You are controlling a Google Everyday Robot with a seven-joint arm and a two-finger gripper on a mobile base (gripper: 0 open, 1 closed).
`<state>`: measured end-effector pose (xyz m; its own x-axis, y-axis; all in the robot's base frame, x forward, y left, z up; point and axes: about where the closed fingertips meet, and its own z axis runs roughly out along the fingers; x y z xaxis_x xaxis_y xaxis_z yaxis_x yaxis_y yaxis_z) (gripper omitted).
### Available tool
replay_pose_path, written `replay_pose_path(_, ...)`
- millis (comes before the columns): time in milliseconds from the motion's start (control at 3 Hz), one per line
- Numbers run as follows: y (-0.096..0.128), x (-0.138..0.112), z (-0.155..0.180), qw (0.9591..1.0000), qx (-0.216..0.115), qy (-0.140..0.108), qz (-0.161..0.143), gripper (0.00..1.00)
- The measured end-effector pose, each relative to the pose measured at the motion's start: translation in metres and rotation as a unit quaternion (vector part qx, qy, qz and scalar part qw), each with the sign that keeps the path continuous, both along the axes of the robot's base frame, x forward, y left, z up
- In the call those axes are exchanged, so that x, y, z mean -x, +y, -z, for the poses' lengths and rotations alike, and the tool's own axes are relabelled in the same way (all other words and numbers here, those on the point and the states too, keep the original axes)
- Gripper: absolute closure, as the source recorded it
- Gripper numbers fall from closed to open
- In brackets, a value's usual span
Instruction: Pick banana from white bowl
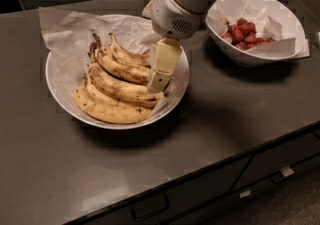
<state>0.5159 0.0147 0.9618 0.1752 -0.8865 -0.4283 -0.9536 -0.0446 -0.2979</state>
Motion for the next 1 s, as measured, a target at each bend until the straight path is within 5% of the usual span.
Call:
replay_pose_path(667, 0.02, 0.005, 0.011, 0.9995, 0.001, 0.027, -0.014, 0.0)
replay_pose_path(1000, 0.027, 0.007, 0.023, 0.9988, 0.001, 0.048, -0.012, 0.18)
